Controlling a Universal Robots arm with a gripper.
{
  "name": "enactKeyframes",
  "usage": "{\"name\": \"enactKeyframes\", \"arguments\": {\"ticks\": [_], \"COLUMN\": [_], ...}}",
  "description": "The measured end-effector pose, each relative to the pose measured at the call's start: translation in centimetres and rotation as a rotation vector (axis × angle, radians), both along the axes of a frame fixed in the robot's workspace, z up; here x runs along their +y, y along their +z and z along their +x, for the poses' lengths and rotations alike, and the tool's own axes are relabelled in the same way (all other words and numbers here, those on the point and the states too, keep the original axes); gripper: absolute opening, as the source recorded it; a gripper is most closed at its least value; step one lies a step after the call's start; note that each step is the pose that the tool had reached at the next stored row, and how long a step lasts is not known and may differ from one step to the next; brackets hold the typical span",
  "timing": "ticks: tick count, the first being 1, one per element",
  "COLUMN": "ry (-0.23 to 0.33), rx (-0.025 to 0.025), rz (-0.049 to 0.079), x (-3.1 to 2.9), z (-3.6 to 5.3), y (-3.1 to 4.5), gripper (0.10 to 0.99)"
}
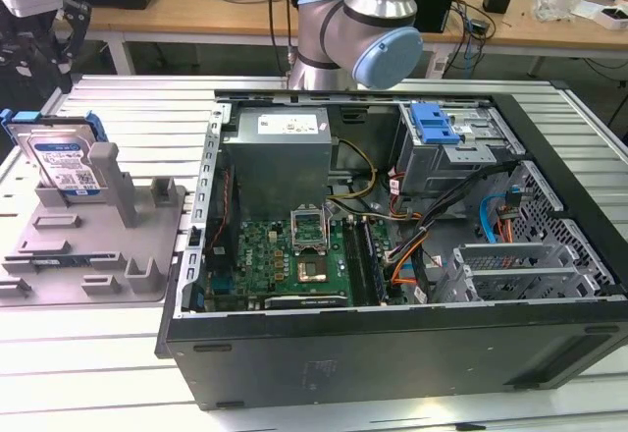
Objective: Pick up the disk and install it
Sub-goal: 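Pick up the disk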
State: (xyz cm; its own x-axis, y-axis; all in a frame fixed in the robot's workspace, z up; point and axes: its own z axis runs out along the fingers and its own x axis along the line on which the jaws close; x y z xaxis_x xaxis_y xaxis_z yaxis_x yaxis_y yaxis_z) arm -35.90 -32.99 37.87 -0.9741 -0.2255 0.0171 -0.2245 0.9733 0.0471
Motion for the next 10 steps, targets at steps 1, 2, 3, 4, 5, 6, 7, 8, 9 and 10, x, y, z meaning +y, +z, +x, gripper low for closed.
{"name": "enactKeyframes", "arguments": {"ticks": [1,2,3,4,5,6,7,8,9,10], "ry": [0.017,0.028,0.039,0.049,0.059,0.068,0.073,0.076,0.085,0.098], "rx": [0.0032,0.0051,0.0065,0.0080,0.0093,0.0101,0.0101,0.0100,0.0056,0.0032], "rz": [0.000,0.000,0.000,0.000,0.000,0.000,-0.002,-0.002,-0.004,-0.004], "x": [0.01,0.02,0.03,0.04,0.06,0.11,0.16,0.18,0.25,0.28], "z": [0.02,0.04,0.05,0.06,0.08,0.08,0.08,0.08,0.08,0.08], "y": [-0.03,-0.04,-0.05,-0.06,-0.07,-0.07,-0.07,-0.07,-0.07,-0.07], "gripper": [0.294,0.357,0.357,0.416,0.475,0.541,0.541,0.541,0.541,0.541]}}
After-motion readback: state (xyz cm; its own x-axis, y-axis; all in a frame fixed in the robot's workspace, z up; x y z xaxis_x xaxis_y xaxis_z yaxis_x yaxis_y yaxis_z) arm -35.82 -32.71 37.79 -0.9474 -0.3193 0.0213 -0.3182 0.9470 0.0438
